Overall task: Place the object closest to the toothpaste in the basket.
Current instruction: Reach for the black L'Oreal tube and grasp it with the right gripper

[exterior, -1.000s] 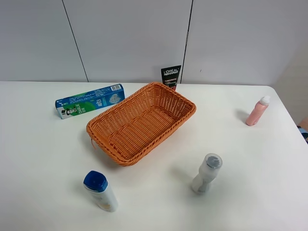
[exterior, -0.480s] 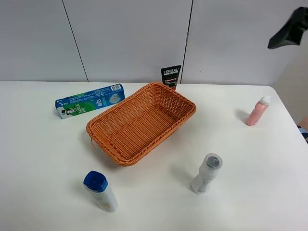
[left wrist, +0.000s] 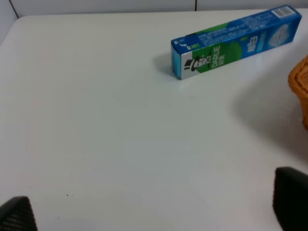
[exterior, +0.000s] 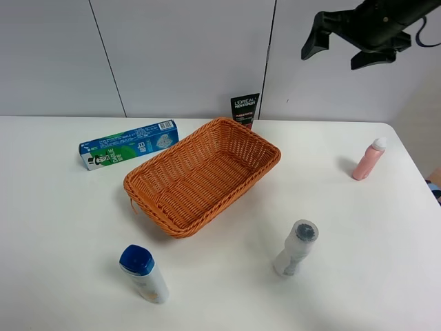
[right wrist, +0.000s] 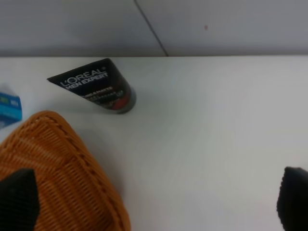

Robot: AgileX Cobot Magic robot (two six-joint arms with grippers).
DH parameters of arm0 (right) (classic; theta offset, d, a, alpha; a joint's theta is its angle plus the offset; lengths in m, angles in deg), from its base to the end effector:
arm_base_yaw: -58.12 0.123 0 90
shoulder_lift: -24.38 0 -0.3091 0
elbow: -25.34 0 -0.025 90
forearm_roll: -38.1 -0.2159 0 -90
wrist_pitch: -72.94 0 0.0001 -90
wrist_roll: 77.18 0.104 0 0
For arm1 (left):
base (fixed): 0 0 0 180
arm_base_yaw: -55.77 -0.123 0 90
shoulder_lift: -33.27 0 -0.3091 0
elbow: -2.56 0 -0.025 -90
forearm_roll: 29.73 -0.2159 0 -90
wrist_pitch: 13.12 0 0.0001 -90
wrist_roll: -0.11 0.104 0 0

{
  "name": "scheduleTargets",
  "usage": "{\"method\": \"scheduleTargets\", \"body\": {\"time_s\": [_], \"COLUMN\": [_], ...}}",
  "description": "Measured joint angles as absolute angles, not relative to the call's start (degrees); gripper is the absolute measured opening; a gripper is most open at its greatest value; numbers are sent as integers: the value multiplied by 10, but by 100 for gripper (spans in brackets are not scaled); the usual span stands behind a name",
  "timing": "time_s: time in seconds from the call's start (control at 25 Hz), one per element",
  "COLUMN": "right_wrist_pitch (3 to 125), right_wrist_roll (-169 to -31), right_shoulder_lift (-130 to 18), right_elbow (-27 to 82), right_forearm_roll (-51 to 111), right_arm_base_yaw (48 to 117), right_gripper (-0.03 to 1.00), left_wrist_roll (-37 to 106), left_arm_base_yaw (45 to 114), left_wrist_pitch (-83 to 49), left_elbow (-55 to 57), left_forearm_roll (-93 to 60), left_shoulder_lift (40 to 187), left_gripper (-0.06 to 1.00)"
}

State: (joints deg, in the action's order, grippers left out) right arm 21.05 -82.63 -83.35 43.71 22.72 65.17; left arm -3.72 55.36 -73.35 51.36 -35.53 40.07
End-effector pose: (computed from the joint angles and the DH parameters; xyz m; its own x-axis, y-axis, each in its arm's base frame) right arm 0.3692 0.0675 0.3666 -0.7792 -0.0245 -0.6263 -0.1962 0.9585 0.2067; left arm -0.0497 0.0088 0.2572 -0.4322 -0.0195 -0.9016 -0.0933 0.9954 0.0232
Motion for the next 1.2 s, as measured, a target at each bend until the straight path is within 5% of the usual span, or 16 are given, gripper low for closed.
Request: {"method": "scheduleTargets", "body": {"time_s": [0.68, 1.2], "right_wrist_pitch": [240, 310], "right_wrist_roll": [-982, -603], "right_shoulder_lift": [-948, -1068], "right_elbow": [520, 574], "right_forearm_roll": [285, 264], "right_arm_base_yaw": [713, 739], "right_gripper": [99, 99], "left_wrist_roll": [-37, -37], "left_arm_base_yaw": [554, 554], "left_wrist_pitch": [-734, -734], "left_elbow": [514, 514], "left_forearm_roll": [-355, -355], "left_shoulder_lift": [401, 401], "left_gripper": [99, 99]}}
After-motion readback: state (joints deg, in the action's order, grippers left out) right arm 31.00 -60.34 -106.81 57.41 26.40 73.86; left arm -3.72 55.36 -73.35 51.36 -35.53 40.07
